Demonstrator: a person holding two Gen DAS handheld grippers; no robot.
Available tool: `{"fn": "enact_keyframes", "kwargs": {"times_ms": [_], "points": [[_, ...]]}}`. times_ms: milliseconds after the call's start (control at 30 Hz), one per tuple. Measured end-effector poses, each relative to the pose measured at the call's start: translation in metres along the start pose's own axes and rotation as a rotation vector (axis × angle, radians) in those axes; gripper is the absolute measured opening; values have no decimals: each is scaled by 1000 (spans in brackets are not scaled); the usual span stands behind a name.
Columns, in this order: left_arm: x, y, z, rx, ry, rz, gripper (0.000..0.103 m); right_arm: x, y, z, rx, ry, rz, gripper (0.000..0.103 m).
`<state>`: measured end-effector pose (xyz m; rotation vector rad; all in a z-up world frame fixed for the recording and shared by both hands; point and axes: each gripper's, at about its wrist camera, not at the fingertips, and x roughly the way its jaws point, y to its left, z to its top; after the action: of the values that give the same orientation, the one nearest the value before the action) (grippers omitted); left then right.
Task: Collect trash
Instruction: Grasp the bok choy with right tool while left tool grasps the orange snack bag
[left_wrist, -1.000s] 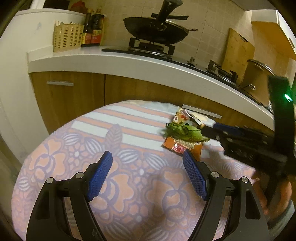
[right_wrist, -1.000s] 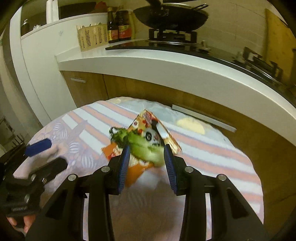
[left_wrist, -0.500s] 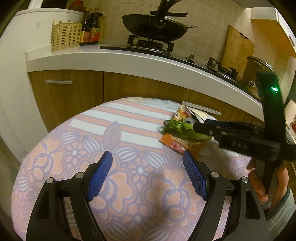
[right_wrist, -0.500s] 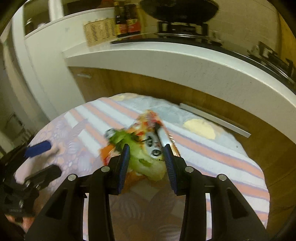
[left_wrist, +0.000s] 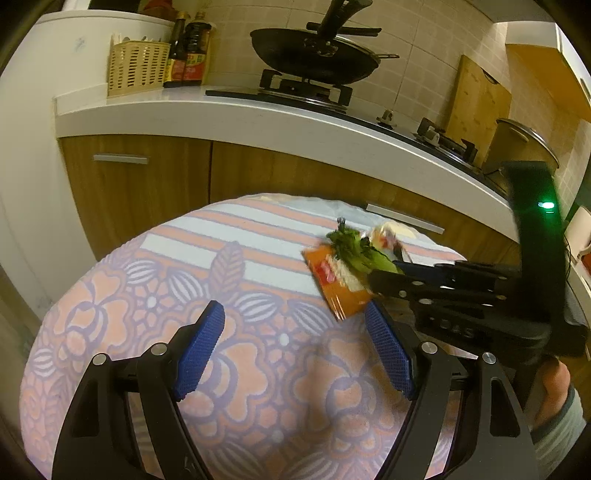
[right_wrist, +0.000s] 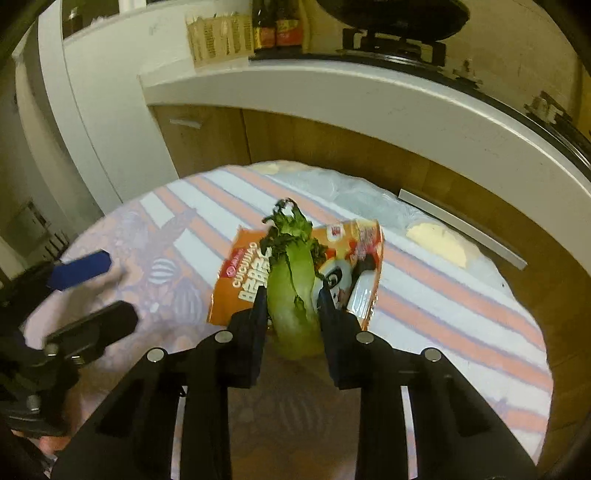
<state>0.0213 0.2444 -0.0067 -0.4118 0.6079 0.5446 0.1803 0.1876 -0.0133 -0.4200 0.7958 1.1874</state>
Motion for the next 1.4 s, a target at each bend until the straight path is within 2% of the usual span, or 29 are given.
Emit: {"fn": "enact_keyframes", "kwargs": {"times_ms": [200,333,433,567,600,667,733,900,967,1200,1267,1333,1400], "points": [[0,2,1,-7,5,-13,76,-58,-5,-15,137,-119,60,21],[-1,-1,0,3,2,-9,76,-85,-12,-34,199,-140,58,21],[0,-6,0,27,7,-22,76,-102,-16,-58,237,-141,-23,21],[10,-25,-3,66,88,-82,76,-122,-33,-93,322,-123,-208,21],[13,-30,-4,67,119,-113,76,-125,-38,-101,349,-120,-244,21],[19,-39,-5,70,161,-130,76,-126,-46,-111,381,-112,-281,21],[23,-49,-6,94,186,-117,76,-122,-52,-118,408,-98,-302,21],[17,-75,0,171,148,-102,76,-110,-67,-132,466,-64,-293,21],[22,-85,3,200,146,-88,81,-110,-67,-133,469,-73,-277,21],[66,-99,-2,270,230,6,83,-110,-74,-136,493,-68,-224,22],[71,-107,-7,325,225,78,83,-106,-75,-136,494,-50,-207,28],[71,-108,-7,326,220,87,83,-103,-74,-135,489,-38,-208,31],[71,-103,-5,303,214,86,77,-103,-71,-134,474,-40,-211,44]]}}
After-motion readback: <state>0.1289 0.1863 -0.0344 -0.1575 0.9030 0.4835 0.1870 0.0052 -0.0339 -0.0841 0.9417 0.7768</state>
